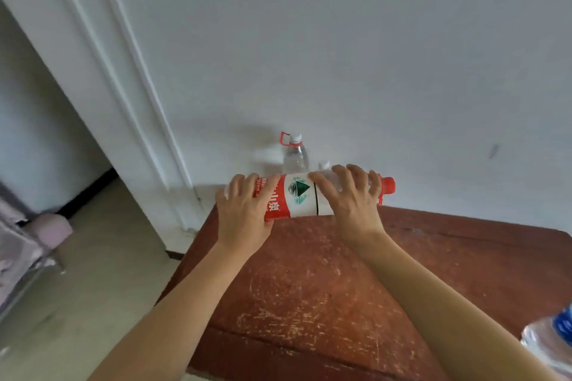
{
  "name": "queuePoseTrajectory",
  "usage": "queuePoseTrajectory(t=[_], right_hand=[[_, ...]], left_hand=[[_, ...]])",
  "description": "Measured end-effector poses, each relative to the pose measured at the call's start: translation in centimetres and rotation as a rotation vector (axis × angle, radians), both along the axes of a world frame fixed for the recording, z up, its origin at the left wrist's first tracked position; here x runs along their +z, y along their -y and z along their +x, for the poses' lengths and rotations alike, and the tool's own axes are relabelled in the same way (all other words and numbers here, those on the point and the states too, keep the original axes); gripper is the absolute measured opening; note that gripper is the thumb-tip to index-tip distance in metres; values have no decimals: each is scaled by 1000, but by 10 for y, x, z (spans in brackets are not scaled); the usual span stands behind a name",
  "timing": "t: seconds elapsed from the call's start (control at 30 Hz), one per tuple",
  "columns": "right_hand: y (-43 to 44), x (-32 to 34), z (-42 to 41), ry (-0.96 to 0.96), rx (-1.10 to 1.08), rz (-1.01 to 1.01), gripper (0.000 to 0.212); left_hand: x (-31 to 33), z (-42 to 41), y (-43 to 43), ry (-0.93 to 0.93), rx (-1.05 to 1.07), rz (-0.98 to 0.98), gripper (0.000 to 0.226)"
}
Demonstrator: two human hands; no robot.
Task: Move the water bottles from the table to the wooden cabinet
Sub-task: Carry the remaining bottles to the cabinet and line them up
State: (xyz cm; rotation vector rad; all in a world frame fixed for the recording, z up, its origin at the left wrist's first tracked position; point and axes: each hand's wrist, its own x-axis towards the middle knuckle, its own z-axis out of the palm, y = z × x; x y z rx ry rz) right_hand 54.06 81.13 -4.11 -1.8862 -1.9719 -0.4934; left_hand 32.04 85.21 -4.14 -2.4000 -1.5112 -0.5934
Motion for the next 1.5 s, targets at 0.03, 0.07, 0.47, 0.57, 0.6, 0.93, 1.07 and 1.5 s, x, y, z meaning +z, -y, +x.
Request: queuePoseTrajectory(t=[0.03,0.07,0.47,0.57,0.6,0.93,1.07,1.5], right_hand=[[-2,1,-9,3,29,-6,113],[-3,3,-22,-2,100,2,112],[96,-36,-226,-60,876,-162,102],[159,-24,-306,-35,1074,-165,110],[180,-18,-329,-20,1144,-142,111],[496,18,-565,10,1799,0,107],[632,28,-634,-10,2037,44,103],[896,17,-792,10,2381,1,98]], left_hand=[[1,-10,7,1,37,5,97],[2,-26,20,3,102,18,97],[-17,-176,276,-79,912,-119,90],[-9,-223,374,-95,1111,-68,89],[-5,-235,403,-97,1183,-57,88],[17,-339,761,-42,1780,52,90],[24,-363,894,-11,2008,25,90],[11,-449,1127,-1,2319,35,95]])
